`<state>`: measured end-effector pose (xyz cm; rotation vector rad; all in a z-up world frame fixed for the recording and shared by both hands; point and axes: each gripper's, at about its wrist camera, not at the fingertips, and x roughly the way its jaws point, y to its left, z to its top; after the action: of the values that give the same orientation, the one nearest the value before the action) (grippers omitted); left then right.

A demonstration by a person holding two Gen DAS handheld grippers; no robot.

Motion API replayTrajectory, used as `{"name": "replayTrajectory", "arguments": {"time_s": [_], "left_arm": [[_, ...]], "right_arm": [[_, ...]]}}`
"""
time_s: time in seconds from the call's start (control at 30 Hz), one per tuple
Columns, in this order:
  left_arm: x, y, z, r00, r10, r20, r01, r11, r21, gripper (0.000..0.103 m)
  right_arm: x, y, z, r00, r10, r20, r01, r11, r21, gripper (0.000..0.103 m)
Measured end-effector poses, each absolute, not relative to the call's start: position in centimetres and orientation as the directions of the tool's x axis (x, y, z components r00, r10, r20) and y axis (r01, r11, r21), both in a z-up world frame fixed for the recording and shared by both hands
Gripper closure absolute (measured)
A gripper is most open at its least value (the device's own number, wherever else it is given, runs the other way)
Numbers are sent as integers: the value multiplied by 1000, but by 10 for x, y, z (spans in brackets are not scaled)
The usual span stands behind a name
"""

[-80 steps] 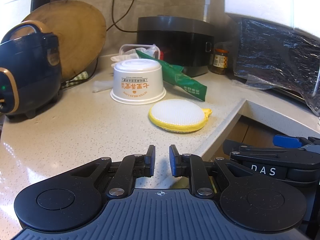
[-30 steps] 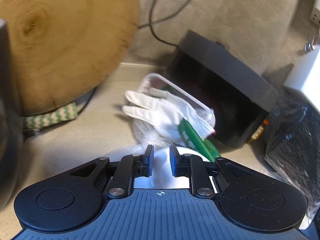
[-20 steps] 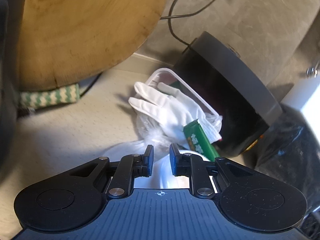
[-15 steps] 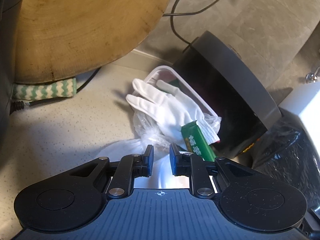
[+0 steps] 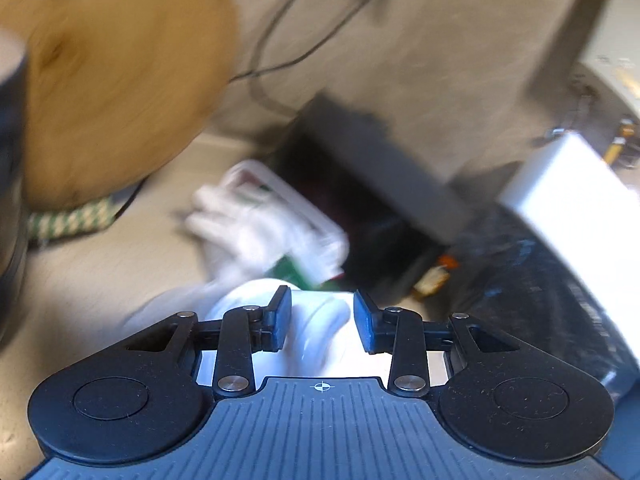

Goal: Collect trash
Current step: 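Lift the white bowl with the left gripper and turn it upright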

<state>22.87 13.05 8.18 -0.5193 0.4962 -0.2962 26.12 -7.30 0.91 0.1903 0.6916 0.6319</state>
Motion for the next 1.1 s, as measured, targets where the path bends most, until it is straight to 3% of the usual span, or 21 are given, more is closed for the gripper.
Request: {"name": "replayTrajectory", "arguments": {"time_s": [0.17, 0.37, 0.5, 0.63, 0.73, 0.87, 1.1], "left_arm": [[213, 105, 109, 792, -530, -303, 299, 770, -564, 69], [221, 56, 82, 660, -610, -439, 357, 768, -531, 71], [237, 43, 68, 629, -636, -448, 339, 743, -578, 72], [226, 50, 92, 666, -644, -375, 380, 727, -572, 72], [208, 65, 118, 734, -599, -320, 396, 760, -515, 72], [194, 94, 124, 830, -469, -301, 292, 826, -483, 72], [215, 163, 57, 848, -287, -445, -24, 818, -575, 72]], "right_arm": [[267, -93, 10, 563, 688, -457, -483, 723, 494, 0], [267, -107, 1, 644, 597, -478, -508, 801, 317, 0], [267, -129, -1, 659, 556, -507, -465, 831, 307, 0], [256, -148, -5, 705, 461, -539, -414, 884, 216, 0], [248, -164, -9, 745, 384, -546, -364, 919, 150, 0], [241, -191, -3, 755, 409, -512, -338, 913, 231, 0], [205, -203, 17, 712, 557, -426, -392, 820, 416, 0]]}}
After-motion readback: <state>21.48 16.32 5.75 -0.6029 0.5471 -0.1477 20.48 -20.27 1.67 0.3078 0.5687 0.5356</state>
